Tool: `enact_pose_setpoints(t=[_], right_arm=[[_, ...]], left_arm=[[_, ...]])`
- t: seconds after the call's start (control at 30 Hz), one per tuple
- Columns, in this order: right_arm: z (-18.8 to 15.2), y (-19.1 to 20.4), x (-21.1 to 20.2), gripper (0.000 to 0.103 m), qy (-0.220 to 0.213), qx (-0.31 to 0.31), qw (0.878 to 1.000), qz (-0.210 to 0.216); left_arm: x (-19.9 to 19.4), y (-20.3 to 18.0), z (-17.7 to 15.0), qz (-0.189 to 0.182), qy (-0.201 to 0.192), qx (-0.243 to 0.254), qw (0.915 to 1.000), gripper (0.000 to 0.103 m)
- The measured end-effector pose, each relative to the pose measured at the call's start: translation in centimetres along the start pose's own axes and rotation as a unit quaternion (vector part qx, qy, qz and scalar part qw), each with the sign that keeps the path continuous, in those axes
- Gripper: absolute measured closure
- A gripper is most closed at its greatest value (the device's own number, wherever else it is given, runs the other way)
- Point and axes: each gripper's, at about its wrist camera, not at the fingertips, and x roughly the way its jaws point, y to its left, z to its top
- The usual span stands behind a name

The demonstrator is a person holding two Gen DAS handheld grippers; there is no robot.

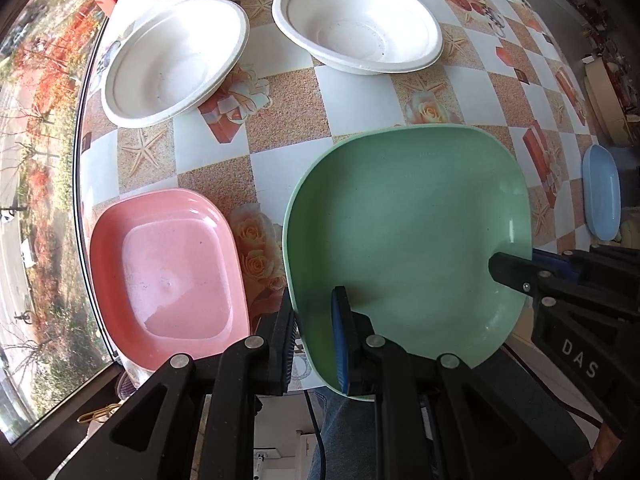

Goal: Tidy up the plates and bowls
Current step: 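Lift the green plate with both tools and lower it onto the pink plate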

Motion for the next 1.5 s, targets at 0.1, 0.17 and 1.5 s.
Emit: enact_pose_setpoints(t=[0.1,0.17,1.5], right_arm=[[0.3,2.1,0.3,0.091,-0.005,-0.013,1.0,-0.006],[0.3,3.1,-0.1,0.09,-0.008,-0.022,1.0,-0.009],[1.7,21.3,9.0,0.09,0.059,-0.107,0.992,0.037]], left_arm=[[0.0,-0.4,1.7,0.008,-0.007,-0.01,0.9999,0.085],[-0.5,0.0,1.5,0.009,-0.012,-0.016,0.9998,0.085],[-2.1,9.4,0.5,0.086,-0.035,-0.154,0.9836,0.028]])
